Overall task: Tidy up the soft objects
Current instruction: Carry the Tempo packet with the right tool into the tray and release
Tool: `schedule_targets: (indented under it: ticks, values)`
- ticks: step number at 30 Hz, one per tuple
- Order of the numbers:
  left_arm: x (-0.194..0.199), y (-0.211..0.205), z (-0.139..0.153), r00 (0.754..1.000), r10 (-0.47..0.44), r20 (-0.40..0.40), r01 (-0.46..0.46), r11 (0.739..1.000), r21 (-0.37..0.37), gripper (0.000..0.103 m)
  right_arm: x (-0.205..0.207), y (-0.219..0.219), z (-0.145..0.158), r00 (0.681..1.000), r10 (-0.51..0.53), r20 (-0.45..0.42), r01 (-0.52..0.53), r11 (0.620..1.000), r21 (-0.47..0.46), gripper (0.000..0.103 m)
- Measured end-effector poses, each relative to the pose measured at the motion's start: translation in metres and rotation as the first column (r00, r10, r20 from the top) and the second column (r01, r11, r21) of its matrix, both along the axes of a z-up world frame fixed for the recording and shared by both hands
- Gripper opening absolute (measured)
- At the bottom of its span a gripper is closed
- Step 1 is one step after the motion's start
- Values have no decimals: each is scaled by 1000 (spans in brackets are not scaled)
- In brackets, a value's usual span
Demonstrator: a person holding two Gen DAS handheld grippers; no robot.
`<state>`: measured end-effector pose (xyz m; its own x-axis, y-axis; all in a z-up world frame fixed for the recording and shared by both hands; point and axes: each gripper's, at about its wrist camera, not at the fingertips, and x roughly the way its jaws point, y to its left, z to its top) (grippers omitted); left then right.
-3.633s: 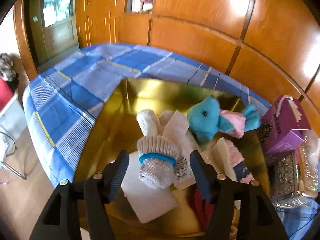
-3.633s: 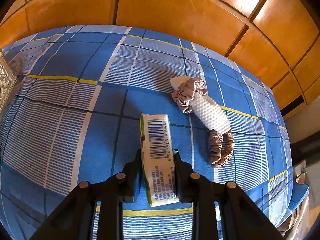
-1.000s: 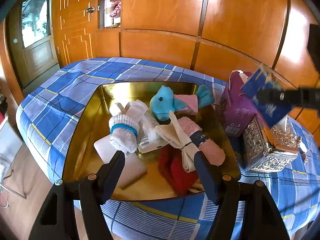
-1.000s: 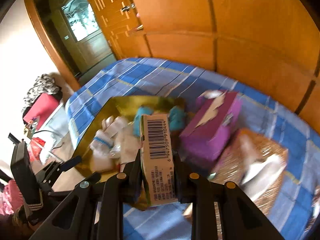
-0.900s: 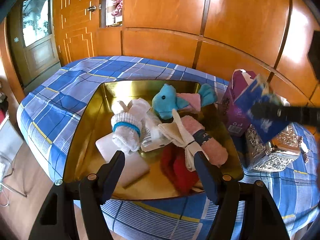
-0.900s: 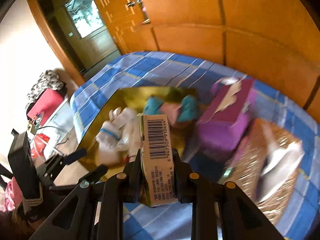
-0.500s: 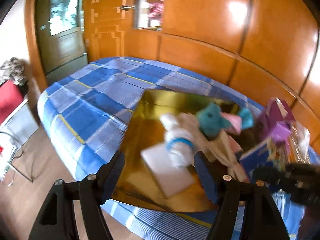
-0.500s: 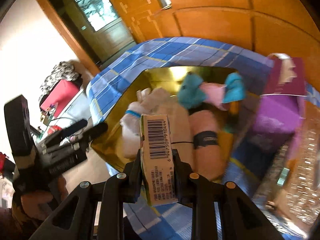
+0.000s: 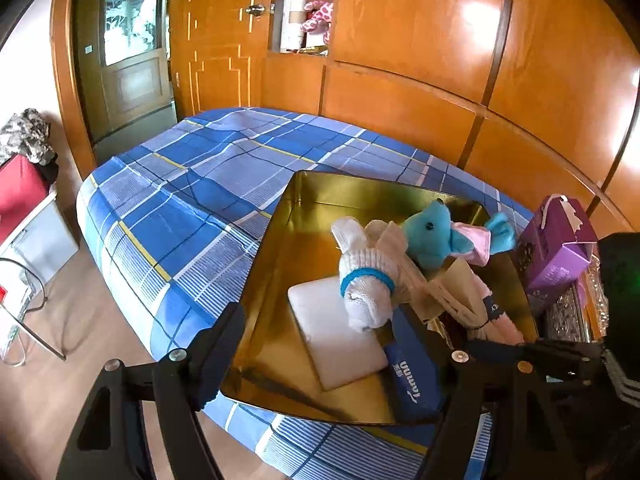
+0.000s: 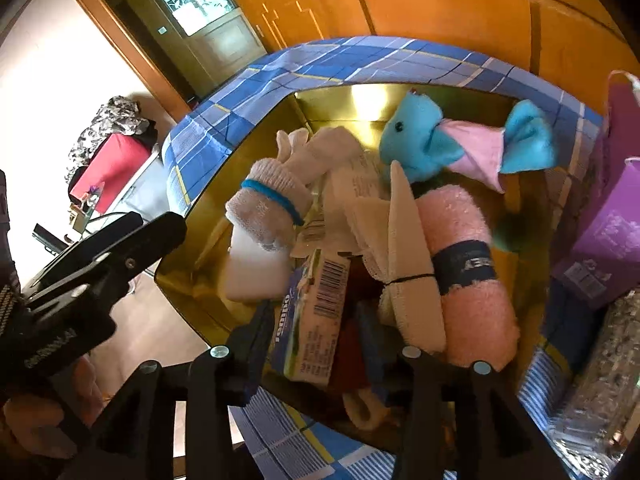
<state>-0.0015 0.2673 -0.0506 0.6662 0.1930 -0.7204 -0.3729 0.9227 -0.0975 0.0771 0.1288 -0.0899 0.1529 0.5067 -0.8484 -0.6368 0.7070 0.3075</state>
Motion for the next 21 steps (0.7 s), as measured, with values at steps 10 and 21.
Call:
schedule_targets:
  ticks: [10, 21]
  values:
    - [-3, -25, 11, 997, -72, 34, 72, 997, 15, 77, -19, -26, 33, 978, -77, 192, 84, 996, -27, 42]
    - [-5, -64, 20, 981, -189, 46, 188, 982, 30, 77, -38, -82, 63, 906, -207, 369, 237, 971, -38, 42]
